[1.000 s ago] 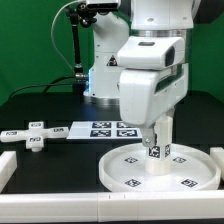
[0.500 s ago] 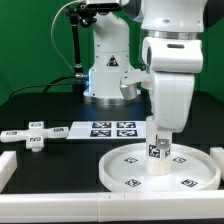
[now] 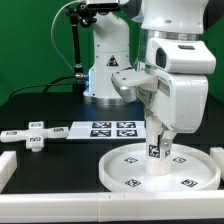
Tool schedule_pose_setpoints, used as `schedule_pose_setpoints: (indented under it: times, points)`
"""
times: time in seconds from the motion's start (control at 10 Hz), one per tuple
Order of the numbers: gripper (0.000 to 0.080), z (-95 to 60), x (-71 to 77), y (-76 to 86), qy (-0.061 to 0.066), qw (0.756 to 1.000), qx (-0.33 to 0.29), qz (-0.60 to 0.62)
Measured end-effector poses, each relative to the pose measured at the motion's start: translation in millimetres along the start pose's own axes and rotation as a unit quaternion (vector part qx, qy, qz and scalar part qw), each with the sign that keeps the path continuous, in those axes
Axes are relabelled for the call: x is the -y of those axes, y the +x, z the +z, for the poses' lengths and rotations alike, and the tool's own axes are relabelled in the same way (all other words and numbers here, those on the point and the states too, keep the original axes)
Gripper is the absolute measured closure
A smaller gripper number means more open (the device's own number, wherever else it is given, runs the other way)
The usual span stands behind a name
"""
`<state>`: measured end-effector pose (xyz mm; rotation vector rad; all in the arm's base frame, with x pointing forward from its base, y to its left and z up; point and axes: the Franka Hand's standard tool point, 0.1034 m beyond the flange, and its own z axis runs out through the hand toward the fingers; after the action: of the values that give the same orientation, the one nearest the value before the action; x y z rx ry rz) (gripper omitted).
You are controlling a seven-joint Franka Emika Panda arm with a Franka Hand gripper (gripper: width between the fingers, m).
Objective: Assemble round table
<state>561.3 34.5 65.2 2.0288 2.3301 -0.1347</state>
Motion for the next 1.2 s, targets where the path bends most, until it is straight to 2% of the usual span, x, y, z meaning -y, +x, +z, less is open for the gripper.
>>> schedule_pose_setpoints:
  times: [0.1,0.4,0.6,1.2]
  points:
    - [0.0397,0.1,0.1,-0.5,0.0,1.0,0.0,0.0]
    - [0.0393,0.2,0.2,-1.0,0.0,1.0,0.0,0.017]
    - [0.0393,-0.3,1.1,-4.5,0.007,0.996,0.0,0.088]
    - [0.0392,0.7,2.6,-4.5,0.01,0.953,0.003,0.301]
